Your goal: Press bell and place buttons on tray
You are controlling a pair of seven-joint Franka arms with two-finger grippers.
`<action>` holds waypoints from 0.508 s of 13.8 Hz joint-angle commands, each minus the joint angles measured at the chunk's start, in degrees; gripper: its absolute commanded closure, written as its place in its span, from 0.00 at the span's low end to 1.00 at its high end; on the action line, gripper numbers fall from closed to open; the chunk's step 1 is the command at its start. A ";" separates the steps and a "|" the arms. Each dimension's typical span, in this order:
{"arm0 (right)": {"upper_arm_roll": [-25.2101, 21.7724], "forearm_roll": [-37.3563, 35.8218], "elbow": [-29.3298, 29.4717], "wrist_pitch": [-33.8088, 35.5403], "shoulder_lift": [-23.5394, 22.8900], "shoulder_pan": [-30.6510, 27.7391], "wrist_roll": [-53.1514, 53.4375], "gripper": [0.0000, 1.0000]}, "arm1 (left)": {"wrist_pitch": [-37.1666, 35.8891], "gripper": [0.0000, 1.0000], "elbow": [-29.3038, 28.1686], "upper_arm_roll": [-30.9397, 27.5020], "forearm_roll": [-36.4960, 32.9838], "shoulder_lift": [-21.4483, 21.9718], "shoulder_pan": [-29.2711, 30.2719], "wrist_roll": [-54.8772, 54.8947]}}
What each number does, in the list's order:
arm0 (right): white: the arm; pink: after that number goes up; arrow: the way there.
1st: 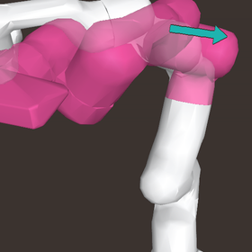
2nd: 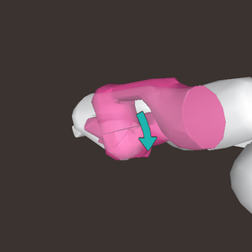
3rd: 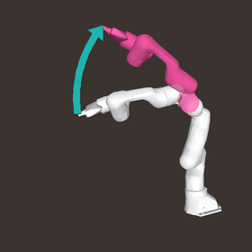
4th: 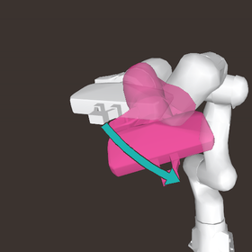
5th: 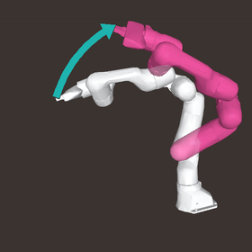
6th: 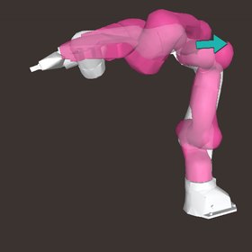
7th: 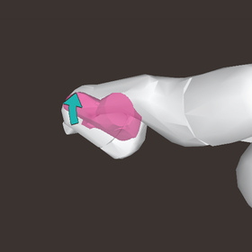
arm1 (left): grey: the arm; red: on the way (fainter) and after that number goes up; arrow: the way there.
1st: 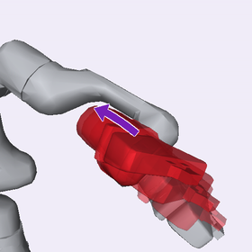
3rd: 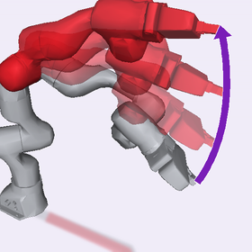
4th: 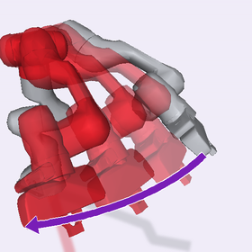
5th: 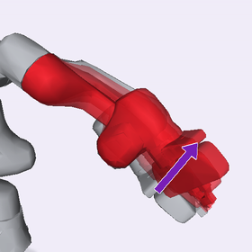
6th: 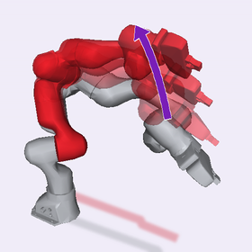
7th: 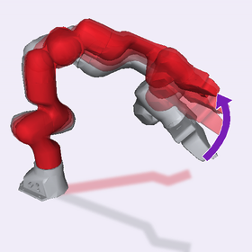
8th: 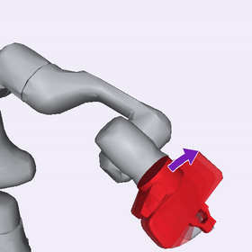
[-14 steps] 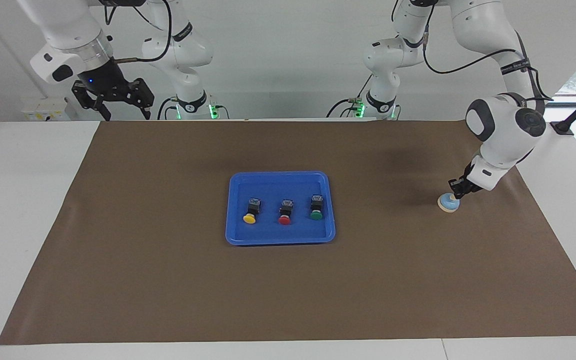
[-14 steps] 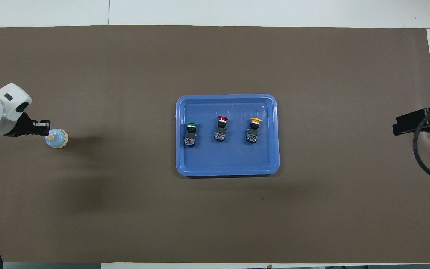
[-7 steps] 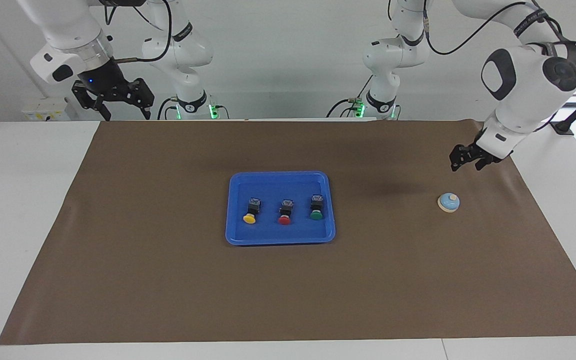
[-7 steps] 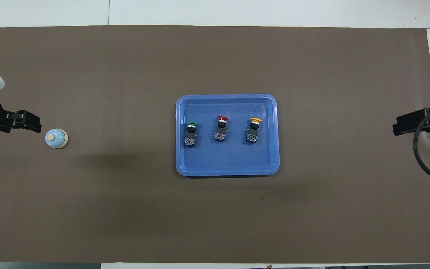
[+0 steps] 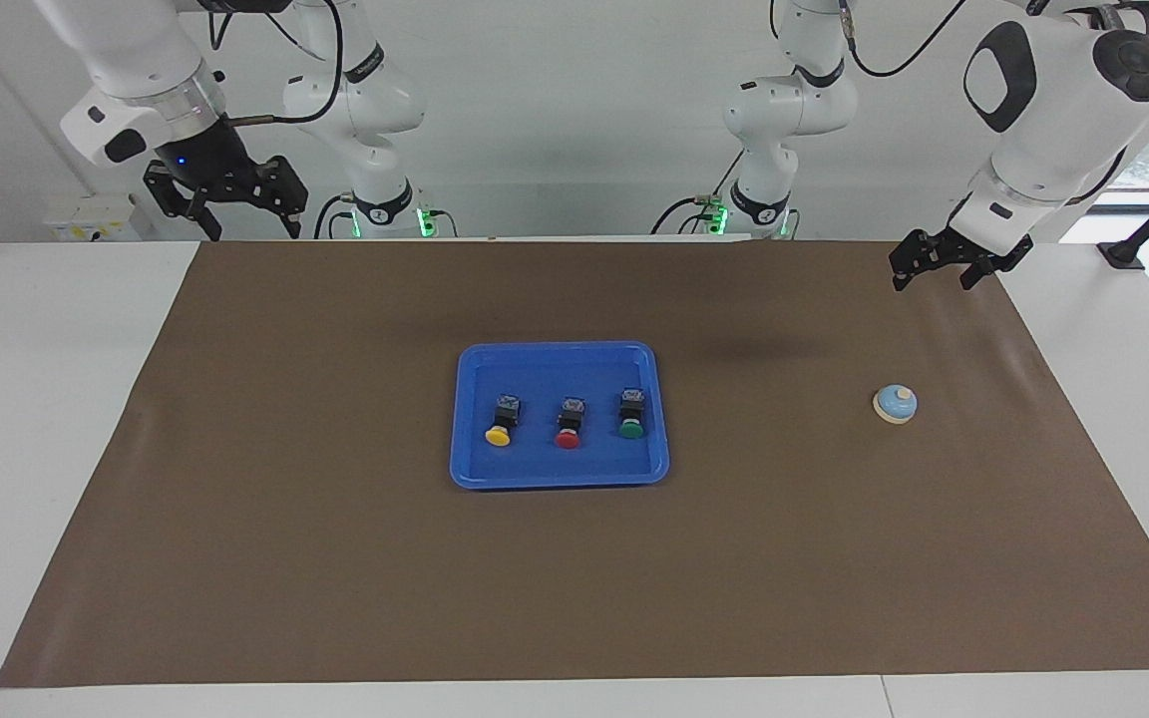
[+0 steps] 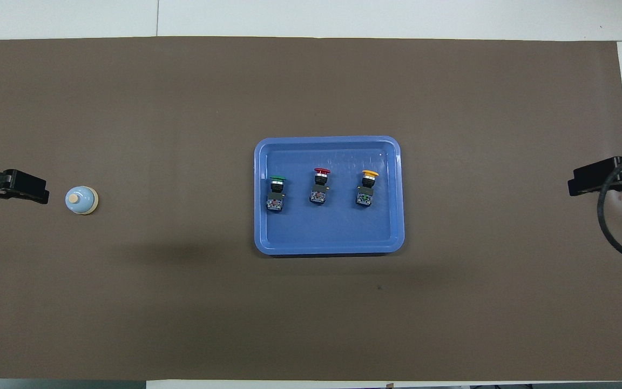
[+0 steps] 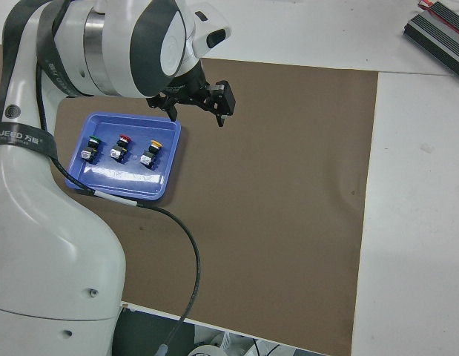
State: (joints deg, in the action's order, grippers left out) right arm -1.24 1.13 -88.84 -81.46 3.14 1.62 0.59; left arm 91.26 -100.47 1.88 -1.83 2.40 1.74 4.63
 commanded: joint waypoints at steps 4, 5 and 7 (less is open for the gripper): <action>0.80 -0.08 -1.51 -0.11 1.34 -1.18 -1.29 0.00 | -1.79 0.00 4.58 -3.02 0.43 -3.36 -4.12 -0.32; 0.80 -0.16 -1.51 -0.11 1.34 -1.18 -1.29 0.00 | -1.96 0.00 5.45 -3.02 0.43 -4.76 -4.20 -0.41; 0.80 -0.08 -1.51 -0.11 1.34 -1.18 -1.29 0.00 | -2.92 0.00 6.16 -3.02 0.34 -5.04 -4.21 -0.41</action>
State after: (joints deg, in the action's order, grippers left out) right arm -1.24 1.13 -88.84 -81.46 3.14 1.62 0.59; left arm 91.10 -97.31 -0.09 -1.81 -0.85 -1.34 4.53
